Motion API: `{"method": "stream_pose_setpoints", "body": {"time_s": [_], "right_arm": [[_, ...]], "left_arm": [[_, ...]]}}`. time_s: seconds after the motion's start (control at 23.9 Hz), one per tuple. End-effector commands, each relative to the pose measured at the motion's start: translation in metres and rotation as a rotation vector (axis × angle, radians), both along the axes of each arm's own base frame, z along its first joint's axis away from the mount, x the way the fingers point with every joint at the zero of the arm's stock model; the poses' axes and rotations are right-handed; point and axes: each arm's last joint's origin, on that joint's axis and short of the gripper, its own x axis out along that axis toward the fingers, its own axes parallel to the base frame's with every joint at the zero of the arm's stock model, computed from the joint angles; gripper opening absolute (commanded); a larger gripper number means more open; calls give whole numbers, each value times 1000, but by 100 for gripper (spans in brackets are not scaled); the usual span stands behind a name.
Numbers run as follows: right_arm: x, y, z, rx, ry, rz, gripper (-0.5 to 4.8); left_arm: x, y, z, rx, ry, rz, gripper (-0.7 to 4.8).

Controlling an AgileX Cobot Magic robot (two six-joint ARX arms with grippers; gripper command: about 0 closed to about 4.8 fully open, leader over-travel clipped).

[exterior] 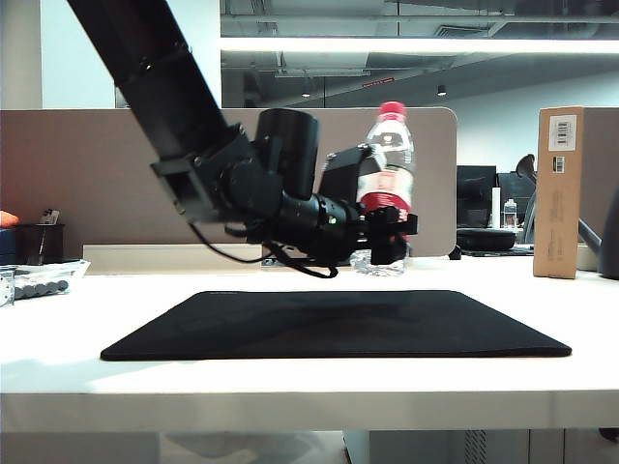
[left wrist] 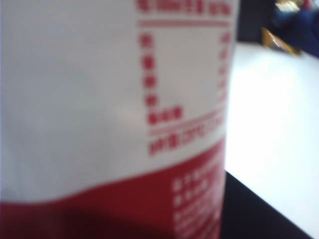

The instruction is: Stand the plastic bottle up on the black mouse pad.

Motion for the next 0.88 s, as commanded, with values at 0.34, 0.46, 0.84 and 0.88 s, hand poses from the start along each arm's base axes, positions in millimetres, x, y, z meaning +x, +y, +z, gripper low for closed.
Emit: {"method": "stream_pose_setpoints", "body": {"time_s": [0.34,0.46,0.84,0.88], "right_arm": [[0,0,0,0,-8,1,-5],[0,0,0,0,-8,0,-5],[0,0,0,0,-8,0,-5],[0,0,0,0,-8,0,-5]], "left_arm": [[-16,2,3,-164,-205,139,-6],[-16,1,-10,-139,-194,150,-6],[-16,3,-39,68,-4,199,-6],[-16,3,-39,70,1,199,-6]]}}
